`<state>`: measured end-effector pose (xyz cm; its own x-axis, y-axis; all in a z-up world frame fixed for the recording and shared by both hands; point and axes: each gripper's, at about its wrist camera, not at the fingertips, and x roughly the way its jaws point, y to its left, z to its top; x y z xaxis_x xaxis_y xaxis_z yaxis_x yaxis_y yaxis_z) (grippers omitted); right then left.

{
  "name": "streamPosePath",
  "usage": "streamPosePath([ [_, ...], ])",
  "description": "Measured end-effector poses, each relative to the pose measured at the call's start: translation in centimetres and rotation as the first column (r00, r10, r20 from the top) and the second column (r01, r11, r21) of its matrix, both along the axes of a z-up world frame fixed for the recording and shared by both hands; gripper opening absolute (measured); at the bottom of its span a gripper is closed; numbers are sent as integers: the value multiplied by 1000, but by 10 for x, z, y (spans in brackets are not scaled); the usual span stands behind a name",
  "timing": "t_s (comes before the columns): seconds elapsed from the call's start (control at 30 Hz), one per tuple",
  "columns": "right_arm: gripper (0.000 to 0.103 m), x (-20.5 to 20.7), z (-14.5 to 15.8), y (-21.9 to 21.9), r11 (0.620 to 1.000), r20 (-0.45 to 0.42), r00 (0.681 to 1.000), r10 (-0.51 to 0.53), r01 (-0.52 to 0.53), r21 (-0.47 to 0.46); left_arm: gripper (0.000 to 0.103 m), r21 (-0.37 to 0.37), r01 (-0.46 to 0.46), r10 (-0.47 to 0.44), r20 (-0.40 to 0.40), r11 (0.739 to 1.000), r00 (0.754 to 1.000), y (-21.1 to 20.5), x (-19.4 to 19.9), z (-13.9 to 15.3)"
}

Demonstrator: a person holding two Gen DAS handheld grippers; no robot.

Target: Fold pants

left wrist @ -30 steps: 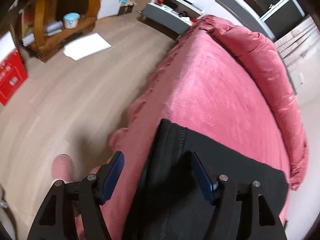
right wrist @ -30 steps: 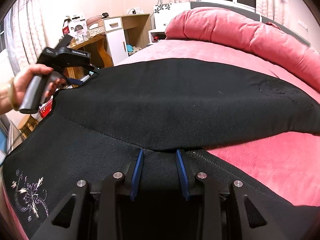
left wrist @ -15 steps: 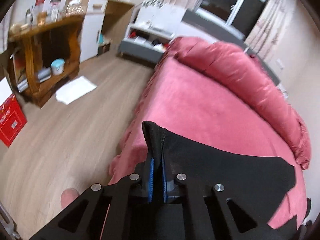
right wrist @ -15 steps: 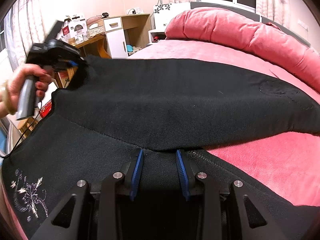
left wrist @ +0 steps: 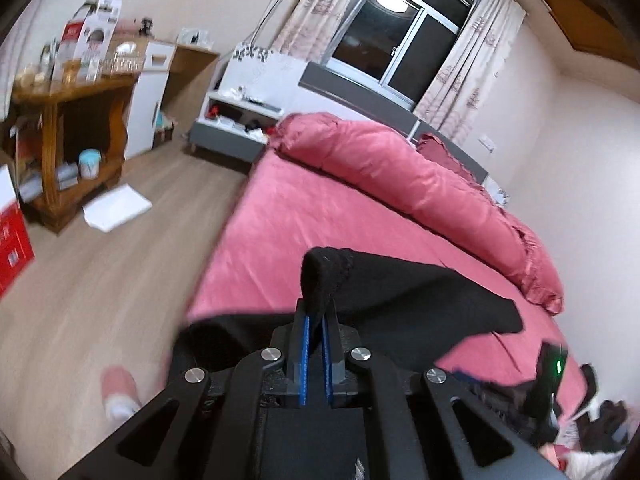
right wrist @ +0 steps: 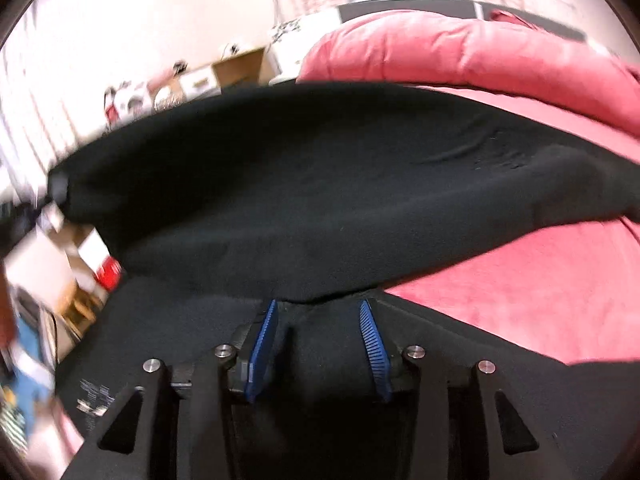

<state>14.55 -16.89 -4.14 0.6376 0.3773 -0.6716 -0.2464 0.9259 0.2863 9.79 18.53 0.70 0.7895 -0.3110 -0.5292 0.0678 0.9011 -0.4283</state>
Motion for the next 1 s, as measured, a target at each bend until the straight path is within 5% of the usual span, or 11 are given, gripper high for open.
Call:
streamPosePath([
  [0.23, 61, 10, 32, -27, 994, 10, 998, -63, 62, 89, 5, -27, 12, -15, -85, 1000, 996, -10, -42, -34],
  [0.3, 67, 23, 39, -34, 981, -16, 997, -80, 82, 176, 4, -11, 25, -26, -92, 1000, 995, -11, -49, -38],
  [0.37, 76, 38, 38, -41, 956, -99, 991, -93, 117, 269, 4, 1, 36, -36, -91, 999, 995, -15, -54, -40],
  [0.47, 76, 60, 23, -52, 896, -211, 967, -142, 217, 387, 4, 2, 44, -43, -103, 999, 994, -18, -56, -44],
  [0.53, 65, 71, 12, -57, 868, -266, 948, -177, 278, 412, 4, 3, 42, -41, -109, 999, 993, -17, -58, -46],
  [0.6, 17, 80, 4, -56, 862, -300, 938, -172, 291, 415, 4, 0, 35, -35, -116, 999, 993, -15, -57, -47],
  [0.63, 10, 81, 1, -55, 866, -318, 932, -176, 300, 400, 4, -7, 32, -32, -119, 999, 992, -14, -57, -47],
  [0.87, 10, 27, 40, -40, 909, -136, 987, -87, 134, 394, 4, -111, -99, 88, -93, 989, 992, 24, -58, -36],
  [1.0, 10, -15, 30, -30, 930, -110, 993, -30, 68, 361, 5, -210, -153, 126, -137, 966, 983, 44, -62, -49],
])
